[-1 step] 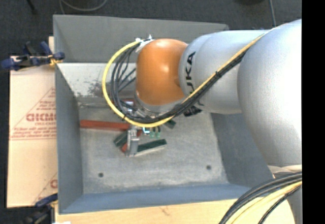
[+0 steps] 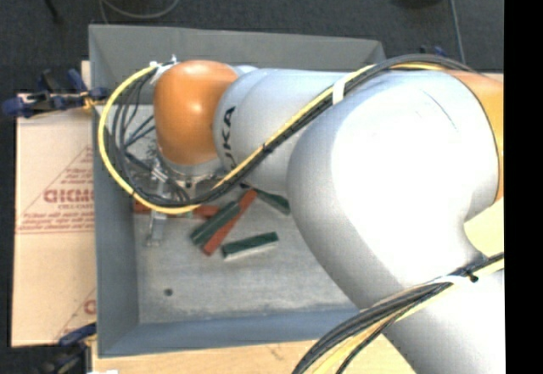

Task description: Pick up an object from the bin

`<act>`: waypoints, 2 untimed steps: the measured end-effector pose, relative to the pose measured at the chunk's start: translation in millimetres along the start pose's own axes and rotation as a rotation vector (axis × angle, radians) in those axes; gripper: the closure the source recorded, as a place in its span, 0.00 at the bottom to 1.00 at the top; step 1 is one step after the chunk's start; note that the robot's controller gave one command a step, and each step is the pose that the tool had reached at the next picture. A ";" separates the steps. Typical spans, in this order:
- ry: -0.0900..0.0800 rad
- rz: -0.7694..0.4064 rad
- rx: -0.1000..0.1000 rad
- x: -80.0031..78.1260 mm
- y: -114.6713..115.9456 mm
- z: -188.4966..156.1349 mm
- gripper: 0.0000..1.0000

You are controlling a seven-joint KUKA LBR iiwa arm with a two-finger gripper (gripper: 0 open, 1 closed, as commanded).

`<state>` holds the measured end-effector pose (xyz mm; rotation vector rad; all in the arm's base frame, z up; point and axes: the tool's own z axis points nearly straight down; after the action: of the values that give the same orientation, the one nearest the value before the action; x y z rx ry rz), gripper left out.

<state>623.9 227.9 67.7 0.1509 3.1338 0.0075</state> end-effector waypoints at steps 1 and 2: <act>-0.005 -0.056 0.004 -14.9 -20.7 -35.3 0.00; -0.003 -0.119 0.003 -13.8 12.8 -53.5 0.00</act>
Offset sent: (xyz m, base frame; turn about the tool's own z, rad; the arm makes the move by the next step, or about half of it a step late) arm 0.0098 -0.0202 0.0323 -0.0572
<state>638.6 239.0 121.3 -0.0358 3.1338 0.0026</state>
